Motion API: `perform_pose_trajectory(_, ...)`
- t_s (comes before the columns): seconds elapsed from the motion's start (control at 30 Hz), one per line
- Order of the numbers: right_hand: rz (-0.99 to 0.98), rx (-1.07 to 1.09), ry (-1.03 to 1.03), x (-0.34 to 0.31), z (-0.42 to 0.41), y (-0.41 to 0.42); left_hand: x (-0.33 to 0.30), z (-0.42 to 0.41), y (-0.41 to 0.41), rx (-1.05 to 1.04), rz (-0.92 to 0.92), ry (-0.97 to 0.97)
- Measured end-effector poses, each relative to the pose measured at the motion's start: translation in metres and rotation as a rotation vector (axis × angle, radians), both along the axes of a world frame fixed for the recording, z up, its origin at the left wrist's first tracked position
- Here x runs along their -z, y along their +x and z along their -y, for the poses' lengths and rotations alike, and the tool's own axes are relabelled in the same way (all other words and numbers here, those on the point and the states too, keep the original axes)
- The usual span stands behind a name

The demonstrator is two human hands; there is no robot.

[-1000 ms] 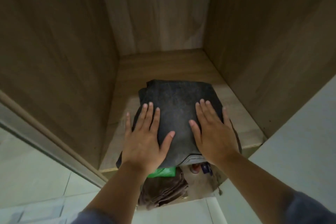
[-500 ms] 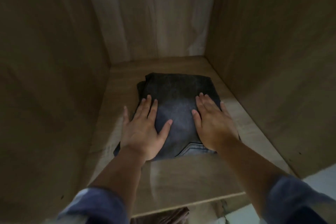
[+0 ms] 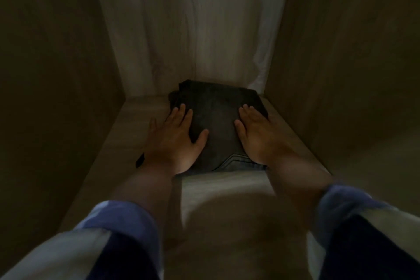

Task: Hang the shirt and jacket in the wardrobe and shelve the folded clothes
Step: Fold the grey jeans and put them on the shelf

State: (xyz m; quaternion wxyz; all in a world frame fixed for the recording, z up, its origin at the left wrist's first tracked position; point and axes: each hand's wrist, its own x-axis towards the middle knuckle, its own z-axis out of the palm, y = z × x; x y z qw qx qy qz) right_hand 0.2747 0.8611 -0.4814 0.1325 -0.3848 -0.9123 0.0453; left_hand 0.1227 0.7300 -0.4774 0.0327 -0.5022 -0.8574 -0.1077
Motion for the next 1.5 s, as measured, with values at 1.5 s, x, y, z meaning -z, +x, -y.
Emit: perform_pose_trajectory(1.5,0.472,-0.819,-0.132,-0.270,0.570,0.227,-0.263,0.622,0.380,-0.826,0.171,-0.387)
